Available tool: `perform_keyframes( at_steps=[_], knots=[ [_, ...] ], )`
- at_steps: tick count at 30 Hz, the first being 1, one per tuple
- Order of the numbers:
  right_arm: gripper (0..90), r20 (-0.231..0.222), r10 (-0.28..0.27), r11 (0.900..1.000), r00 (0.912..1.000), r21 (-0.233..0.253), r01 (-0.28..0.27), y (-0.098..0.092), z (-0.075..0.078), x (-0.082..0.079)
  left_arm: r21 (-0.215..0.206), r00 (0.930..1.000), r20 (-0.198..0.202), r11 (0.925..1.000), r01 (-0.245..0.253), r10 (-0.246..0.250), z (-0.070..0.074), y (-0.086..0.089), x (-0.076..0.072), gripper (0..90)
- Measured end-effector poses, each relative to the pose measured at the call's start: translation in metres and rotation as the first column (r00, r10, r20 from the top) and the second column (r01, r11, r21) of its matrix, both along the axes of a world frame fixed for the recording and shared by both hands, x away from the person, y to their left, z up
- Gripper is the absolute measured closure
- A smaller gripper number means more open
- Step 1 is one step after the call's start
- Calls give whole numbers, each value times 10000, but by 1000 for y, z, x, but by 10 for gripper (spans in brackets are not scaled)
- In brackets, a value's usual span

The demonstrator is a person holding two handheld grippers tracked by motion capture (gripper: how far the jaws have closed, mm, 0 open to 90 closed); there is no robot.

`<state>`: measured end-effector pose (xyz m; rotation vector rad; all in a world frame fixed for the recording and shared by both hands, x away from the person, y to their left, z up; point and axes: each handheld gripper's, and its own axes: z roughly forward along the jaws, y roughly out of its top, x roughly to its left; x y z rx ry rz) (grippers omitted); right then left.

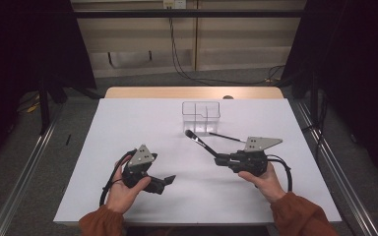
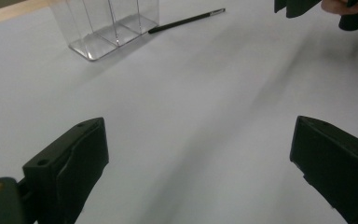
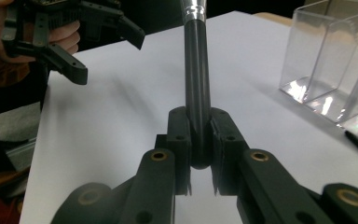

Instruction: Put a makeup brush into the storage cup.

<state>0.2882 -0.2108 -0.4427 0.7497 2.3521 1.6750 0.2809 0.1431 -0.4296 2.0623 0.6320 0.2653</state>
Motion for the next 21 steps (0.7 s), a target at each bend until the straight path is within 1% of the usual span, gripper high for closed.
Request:
perform_keyframes(
  at_steps=[1,3,4,5,7,8,9,10,13,16,17,19,21],
  knots=[
    [807,-1,42,10000,10000,79,-42,-1,1,0,-159,9999,24,9998,138,-138,1,-1,0,40],
    [808,72,-28,9999,10000,134,27,-2,2,-1,-251,9997,210,9996,90,-85,1,-4,-1,40],
    [807,112,-4,9998,9999,174,3,-2,3,-1,-365,9998,192,9993,73,-66,2,-5,-1,40],
    [807,174,-32,9999,9998,158,29,-2,3,-1,-418,9998,193,9991,74,-66,2,-6,0,42],
    [807,205,3,9999,9998,145,-6,-2,3,-1,-732,9997,228,9973,4,12,1,-9,1,43],
    [807,194,3,9999,9998,117,-5,-1,3,-2,-776,9997,257,9970,14,6,1,-10,2,45],
    [807,199,0,10000,9998,70,-1,-1,3,-2,-888,9992,399,9960,6,30,1,-12,2,51],
    [807,193,-3,10000,9998,55,1,-1,3,-2,-1078,9989,458,9942,-4,54,0,-14,3,62],
    [807,212,138,9999,9997,0,-138,2,2,-2,-1331,9993,367,9910,139,-91,0,-20,4,63],
    [807,263,257,9996,9993,-98,-254,4,2,-3,-1365,9990,384,9903,271,-220,1,-25,4,63],
    [807,274,284,9995,9992,-106,-281,5,2,-3,-1435,9990,337,9890,345,-299,2,-27,4,62],
    [807,305,295,9995,9991,-109,-292,5,2,-3,-1471,9988,396,9886,329,-274,3,-32,5,61],
    [807,341,314,9995,9989,-117,-310,5,2,-3,-1659,9983,415,9850,466,-402,5,-36,6,52]
  ],
)
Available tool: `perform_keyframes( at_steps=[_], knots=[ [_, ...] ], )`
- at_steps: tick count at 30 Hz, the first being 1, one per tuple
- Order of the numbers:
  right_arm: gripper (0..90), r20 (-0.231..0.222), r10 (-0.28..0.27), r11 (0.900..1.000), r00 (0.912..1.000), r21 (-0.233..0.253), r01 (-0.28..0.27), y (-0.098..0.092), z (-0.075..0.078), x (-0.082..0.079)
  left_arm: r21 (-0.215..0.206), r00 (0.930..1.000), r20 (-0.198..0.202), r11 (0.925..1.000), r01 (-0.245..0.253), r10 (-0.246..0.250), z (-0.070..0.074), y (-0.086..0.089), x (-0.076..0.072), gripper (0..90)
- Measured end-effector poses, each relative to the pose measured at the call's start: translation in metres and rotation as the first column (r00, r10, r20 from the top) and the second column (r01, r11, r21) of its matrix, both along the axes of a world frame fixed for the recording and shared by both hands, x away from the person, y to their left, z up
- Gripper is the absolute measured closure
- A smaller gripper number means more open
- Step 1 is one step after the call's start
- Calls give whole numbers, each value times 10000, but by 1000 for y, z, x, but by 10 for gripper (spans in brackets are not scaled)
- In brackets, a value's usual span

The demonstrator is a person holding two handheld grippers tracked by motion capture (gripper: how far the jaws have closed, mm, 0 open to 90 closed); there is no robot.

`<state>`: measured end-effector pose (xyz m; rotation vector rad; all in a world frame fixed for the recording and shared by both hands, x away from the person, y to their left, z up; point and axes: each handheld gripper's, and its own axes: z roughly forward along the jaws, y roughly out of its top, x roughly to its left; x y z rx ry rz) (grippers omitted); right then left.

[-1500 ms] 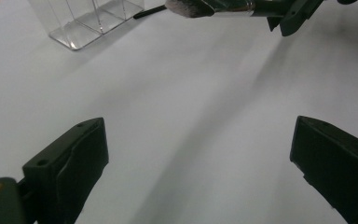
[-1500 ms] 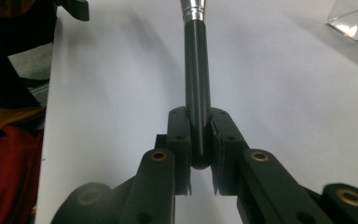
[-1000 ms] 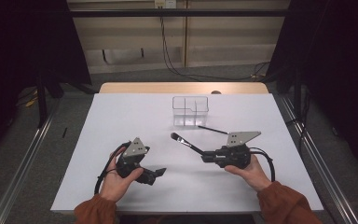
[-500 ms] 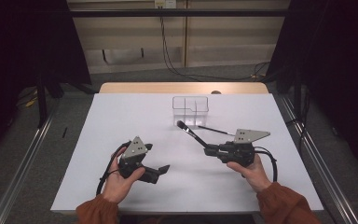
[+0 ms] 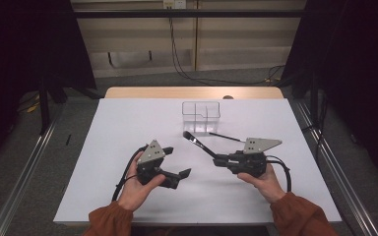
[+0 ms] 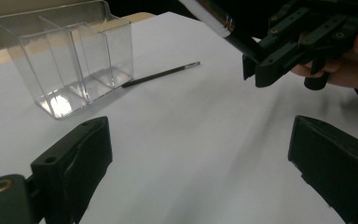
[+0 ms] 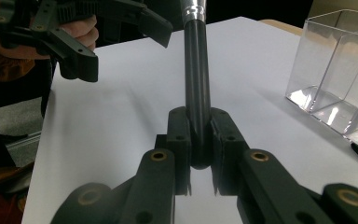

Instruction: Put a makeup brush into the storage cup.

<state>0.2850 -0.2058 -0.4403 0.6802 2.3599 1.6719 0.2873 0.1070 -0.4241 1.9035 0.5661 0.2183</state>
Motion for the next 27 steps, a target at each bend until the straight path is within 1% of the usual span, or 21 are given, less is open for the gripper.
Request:
perform_keyframes(
  at_steps=[1,2,5,6,7,9,11,12,13,14,17,18,19,20,21,23,25,27],
  knots=[
    [807,-14,24,10000,10000,15,-24,0,0,0,-96,9999,127,9999,58,-57,2,-3,1,39],
    [807,9,50,10000,10000,32,-50,0,0,0,-157,9999,153,9999,66,-64,2,-5,1,36],
    [806,60,64,10000,10000,65,-65,0,1,0,-289,9999,154,9996,-14,18,4,-13,4,36],
    [806,62,51,10000,10000,59,-51,0,1,-1,-401,9999,137,9992,3,2,4,-16,5,34],
    [806,78,56,10000,10000,63,-56,0,1,0,-461,9997,219,9989,-84,94,5,-18,6,32],
    [807,98,29,10000,9999,81,-30,0,0,0,-596,9998,184,9982,-77,88,5,-22,7,29],
    [806,163,19,10000,9999,72,-20,0,1,-1,-608,9999,108,9981,-12,18,5,-27,8,30],
    [807,199,6,9999,9998,108,-8,0,1,-1,-584,9998,146,9982,-98,107,5,-29,8,33],
    [806,216,31,9999,9998,117,-33,0,1,-1,-566,9998,213,9984,-22,35,5,-31,8,32],
    [806,237,38,9999,9997,109,-40,0,1,-1,-572,9999,169,9984,-6,16,5,-33,9,37],
    [806,264,40,9999,9996,131,-43,0,1,-1,-617,9997,224,9981,73,-59,6,-39,10,86],
    [806,270,29,9999,9996,130,-32,0,1,-1,-741,9997,208,9972,136,-121,7,-40,10,125],
    [806,263,25,9999,9997,139,-28,0,1,-1,-776,9995,261,9968,195,-175,8,-41,11,148],
    [806,248,37,9999,9997,138,-41,0,0,-1,-741,9995,321,9972,55,-31,9,-43,10,153],
    [806,251,46,9999,9997,125,-49,0,0,-1,-792,9993,356,9968,122,-94,9,-44,10,161],
    [806,241,77,9999,9997,104,-80,1,-1,-1,-971,9991,412,9953,-47,87,10,-44,11,212],
    [806,218,106,9999,9997,96,-108,1,-2,-1,-1068,9993,332,9942,-121,157,12,-42,13,234],
    [806,244,106,9999,9996,66,-108,1,-3,-2,-1144,9992,321,9932,-204,242,12,-42,14,288]
  ],
)
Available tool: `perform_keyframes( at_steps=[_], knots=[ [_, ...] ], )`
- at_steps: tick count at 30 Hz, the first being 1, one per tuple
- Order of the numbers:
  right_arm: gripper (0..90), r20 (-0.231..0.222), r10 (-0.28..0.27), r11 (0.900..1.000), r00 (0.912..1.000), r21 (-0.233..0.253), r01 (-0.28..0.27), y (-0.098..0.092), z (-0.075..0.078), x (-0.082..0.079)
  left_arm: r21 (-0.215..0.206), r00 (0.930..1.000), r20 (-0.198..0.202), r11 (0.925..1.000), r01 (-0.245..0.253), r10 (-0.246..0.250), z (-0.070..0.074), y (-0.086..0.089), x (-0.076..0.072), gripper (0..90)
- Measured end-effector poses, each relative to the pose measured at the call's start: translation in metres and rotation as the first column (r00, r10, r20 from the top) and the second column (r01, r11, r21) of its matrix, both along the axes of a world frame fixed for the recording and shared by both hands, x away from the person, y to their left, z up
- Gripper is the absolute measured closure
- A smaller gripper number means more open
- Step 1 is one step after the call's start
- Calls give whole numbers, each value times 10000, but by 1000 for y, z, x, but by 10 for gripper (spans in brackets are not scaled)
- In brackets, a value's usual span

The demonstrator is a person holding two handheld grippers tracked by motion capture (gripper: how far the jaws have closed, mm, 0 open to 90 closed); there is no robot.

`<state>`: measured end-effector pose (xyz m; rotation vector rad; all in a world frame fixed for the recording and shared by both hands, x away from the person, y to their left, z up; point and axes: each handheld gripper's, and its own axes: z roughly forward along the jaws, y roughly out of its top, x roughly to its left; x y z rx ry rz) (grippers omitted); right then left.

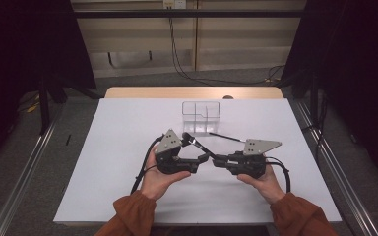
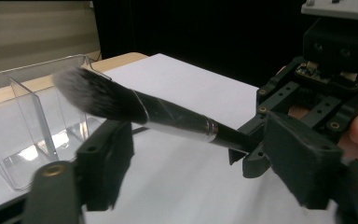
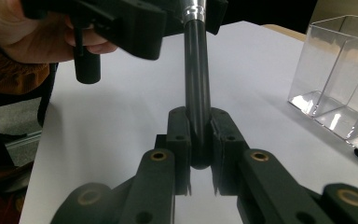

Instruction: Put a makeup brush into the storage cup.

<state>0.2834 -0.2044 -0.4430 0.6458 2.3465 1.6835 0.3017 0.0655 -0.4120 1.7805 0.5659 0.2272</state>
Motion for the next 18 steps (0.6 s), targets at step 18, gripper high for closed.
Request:
perform_keyframes(
  at_steps=[18],
  knots=[
    [805,97,97,9999,9999,129,-99,2,-5,0,-1114,9967,-792,9937,98,-187,2,4,4,623]
  ],
)
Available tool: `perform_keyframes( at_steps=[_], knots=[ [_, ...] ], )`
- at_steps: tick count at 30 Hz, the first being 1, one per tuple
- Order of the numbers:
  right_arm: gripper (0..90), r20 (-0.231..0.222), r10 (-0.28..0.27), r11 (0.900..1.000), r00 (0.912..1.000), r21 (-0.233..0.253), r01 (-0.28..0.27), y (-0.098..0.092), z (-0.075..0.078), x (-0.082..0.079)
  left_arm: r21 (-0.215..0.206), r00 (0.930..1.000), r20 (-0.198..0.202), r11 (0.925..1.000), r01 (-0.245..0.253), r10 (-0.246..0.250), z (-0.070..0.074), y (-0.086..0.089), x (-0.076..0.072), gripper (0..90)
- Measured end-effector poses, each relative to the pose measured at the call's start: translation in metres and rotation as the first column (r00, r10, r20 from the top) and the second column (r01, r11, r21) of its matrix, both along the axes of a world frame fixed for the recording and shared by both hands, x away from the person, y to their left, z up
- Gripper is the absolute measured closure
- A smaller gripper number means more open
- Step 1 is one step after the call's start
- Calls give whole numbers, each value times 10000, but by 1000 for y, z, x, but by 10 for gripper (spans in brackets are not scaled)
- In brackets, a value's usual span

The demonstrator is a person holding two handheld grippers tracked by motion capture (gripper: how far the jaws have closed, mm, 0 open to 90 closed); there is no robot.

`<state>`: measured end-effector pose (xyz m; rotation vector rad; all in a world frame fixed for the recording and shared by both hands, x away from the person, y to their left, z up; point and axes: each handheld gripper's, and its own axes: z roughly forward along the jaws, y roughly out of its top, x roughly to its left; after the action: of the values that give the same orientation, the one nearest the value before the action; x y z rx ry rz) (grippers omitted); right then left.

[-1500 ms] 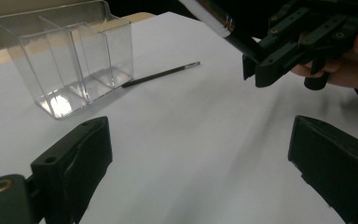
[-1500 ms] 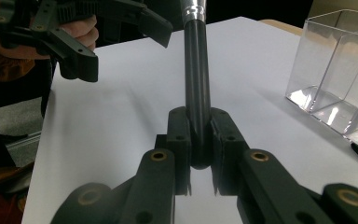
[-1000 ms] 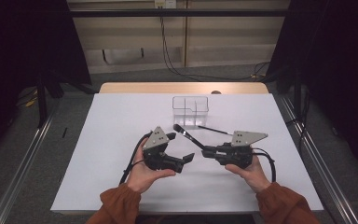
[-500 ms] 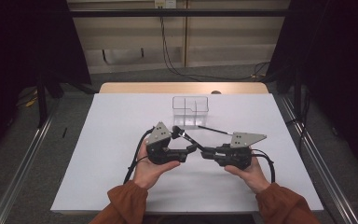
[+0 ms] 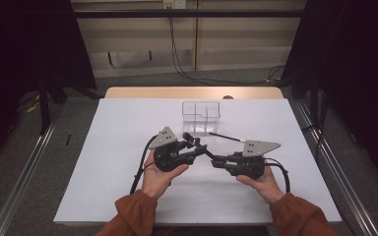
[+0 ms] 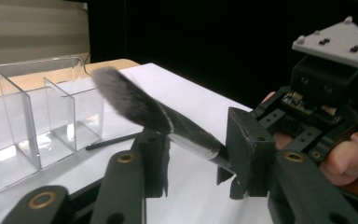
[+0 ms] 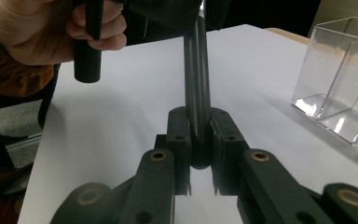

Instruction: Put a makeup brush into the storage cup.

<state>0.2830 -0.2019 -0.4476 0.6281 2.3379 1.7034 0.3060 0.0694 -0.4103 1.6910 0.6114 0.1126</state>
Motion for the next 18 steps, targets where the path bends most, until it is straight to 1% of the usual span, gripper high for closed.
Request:
perform_keyframes(
  at_steps=[2,4,5,6,10,11,13,14,16,18],
  knots=[
    [805,-47,70,10000,10000,-27,-70,2,-1,0,-67,10000,32,10000,-3,3,1,0,-1,659],
    [804,-10,116,9999,9999,-73,-116,3,-1,0,-82,9999,113,10000,13,-13,2,0,-2,674],
    [804,-7,147,9999,9999,-77,-147,3,-1,0,-132,10000,83,9999,29,-28,2,0,-2,678],
    [803,-4,149,9999,9999,-49,-149,3,-2,0,-250,10000,-34,9997,68,-69,3,0,-2,686],
    [801,-74,199,9998,9998,-41,-199,4,-3,-1,-285,9996,-57,9993,257,-259,4,-1,-4,715],
    [799,-96,248,9996,9996,-98,-249,5,-3,-1,-326,9996,-67,9991,266,-268,4,-1,-5,730],
    [796,-109,240,9995,9997,-204,-242,6,-4,-1,-212,9995,67,9993,307,-306,6,-3,-8,742],
    [793,-107,237,9993,9997,-289,-240,7,-4,-1,-241,9994,43,9992,331,-330,6,-3,-8,750],
    [784,-176,229,9995,9996,-201,-232,6,-5,0,-249,9990,24,9987,442,-442,8,-4,-10,768],
    [776,-144,167,9997,9998,-197,-170,5,-4,1,-296,9986,-22,9982,527,-528,9,-4,-11,780]
  ],
)
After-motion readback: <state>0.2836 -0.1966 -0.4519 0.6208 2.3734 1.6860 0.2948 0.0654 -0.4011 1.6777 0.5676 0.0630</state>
